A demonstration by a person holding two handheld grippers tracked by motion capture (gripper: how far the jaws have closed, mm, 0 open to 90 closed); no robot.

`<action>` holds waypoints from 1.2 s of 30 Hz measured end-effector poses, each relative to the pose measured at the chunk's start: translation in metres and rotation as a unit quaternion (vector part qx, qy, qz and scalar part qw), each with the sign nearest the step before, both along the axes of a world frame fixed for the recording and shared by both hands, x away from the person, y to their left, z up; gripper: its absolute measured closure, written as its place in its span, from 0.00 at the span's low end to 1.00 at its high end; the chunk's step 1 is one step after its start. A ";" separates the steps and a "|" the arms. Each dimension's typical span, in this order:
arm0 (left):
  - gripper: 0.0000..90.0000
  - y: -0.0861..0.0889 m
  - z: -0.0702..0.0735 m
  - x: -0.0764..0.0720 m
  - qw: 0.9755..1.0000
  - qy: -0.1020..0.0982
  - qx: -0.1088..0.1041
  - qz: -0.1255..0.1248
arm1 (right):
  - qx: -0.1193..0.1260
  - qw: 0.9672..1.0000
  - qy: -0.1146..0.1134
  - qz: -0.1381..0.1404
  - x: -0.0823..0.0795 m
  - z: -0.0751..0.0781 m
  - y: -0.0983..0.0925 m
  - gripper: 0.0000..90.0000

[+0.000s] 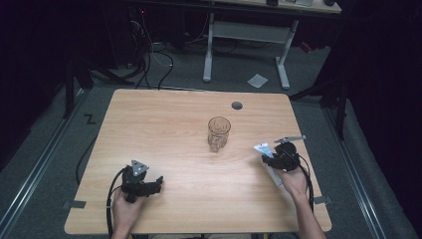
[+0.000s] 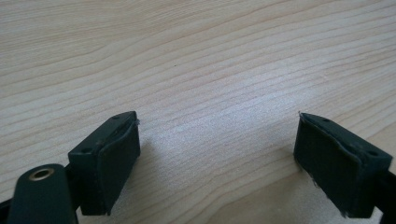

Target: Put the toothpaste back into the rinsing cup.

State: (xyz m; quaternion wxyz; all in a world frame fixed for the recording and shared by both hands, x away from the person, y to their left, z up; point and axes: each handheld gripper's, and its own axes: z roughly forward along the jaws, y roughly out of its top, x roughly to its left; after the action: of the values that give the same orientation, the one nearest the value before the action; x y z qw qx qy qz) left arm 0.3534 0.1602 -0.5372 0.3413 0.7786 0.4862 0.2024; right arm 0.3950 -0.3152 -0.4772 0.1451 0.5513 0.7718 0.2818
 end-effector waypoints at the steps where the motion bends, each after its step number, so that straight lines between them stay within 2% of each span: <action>1: 0.16 0.000 0.000 0.000 1.000 0.000 0.000 0.000 | 0.003 1.000 -0.005 0.002 -0.001 0.001 0.001 0.73; 4: 0.16 0.000 0.000 0.000 1.000 0.000 0.000 0.000 | 0.004 1.000 -0.026 0.010 -0.002 0.004 0.004 0.73; 9: 0.16 0.000 0.000 0.000 1.000 0.000 0.000 0.000 | 0.000 0.999 -0.037 0.027 -0.004 0.009 0.014 0.73; 16: 0.16 0.000 0.000 0.000 1.000 0.000 0.000 0.000 | 0.023 0.997 -0.059 0.043 -0.005 0.020 0.022 0.73; 20: 0.16 0.000 0.000 0.000 1.000 0.000 0.000 0.000 | 0.039 0.995 -0.080 0.050 -0.006 0.024 0.024 0.73; 25: 0.16 0.000 0.000 0.000 1.000 0.000 0.000 0.000 | 0.036 0.993 -0.093 0.058 -0.006 0.031 0.030 0.72; 31: 0.16 0.000 0.000 0.000 1.000 0.000 0.000 -0.001 | 0.045 0.990 -0.108 0.075 -0.003 0.041 0.040 0.73; 36: 0.16 0.000 0.000 0.000 1.000 0.000 0.000 -0.001 | 0.056 0.989 -0.112 0.083 0.002 0.047 0.047 0.73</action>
State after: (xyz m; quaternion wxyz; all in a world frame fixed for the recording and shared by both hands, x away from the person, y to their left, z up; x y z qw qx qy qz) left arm 0.3535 0.1603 -0.5373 0.3415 0.7790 0.4855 0.2023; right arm 0.3972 -0.2680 -0.4307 0.1752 0.4572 0.7771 0.3955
